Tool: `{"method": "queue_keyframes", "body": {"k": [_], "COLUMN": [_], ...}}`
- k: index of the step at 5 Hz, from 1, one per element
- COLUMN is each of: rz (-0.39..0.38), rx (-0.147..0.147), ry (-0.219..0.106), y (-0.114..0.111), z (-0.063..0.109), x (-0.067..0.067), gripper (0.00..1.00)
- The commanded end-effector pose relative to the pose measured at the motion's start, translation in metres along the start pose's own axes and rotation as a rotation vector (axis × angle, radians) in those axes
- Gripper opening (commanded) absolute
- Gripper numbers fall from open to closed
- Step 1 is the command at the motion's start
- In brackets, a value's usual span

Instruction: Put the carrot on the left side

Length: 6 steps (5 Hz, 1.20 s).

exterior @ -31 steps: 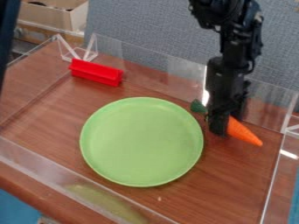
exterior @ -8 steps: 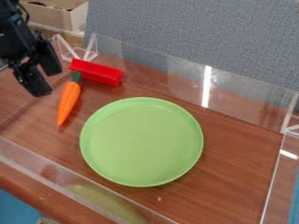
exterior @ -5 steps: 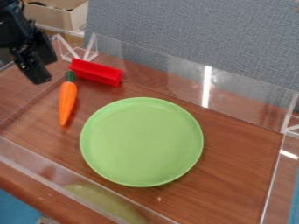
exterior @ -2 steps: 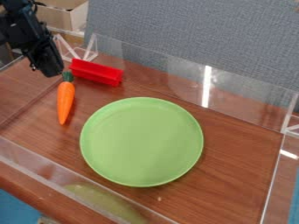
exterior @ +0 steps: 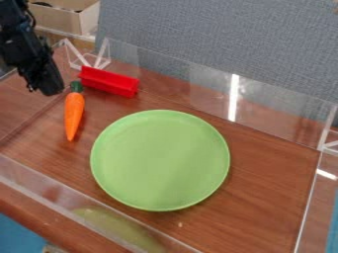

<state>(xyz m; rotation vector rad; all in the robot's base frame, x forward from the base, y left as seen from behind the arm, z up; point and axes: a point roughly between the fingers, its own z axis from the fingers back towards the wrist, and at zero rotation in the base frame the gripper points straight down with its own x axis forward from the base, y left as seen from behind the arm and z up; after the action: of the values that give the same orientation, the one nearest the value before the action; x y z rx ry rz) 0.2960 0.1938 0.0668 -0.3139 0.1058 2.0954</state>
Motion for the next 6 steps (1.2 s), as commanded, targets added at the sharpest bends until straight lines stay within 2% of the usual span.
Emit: {"method": "queue_keyframes", "body": {"k": [1,2,5,6], "rz": [0.057,0.131,0.343,0.374], "rx": [-0.049,-0.064,-0.105,-0.109], "ry": [-0.019,-0.03,-0.068,-0.078], "y": [-0.007,-0.012,-0.009,-0.005], "z": [0.009,0.007,-0.002,-0.003], "x": [-0.009,-0.015,-0.012,-0.007], "gripper": [1.0,0.0,0.0,0.0]}}
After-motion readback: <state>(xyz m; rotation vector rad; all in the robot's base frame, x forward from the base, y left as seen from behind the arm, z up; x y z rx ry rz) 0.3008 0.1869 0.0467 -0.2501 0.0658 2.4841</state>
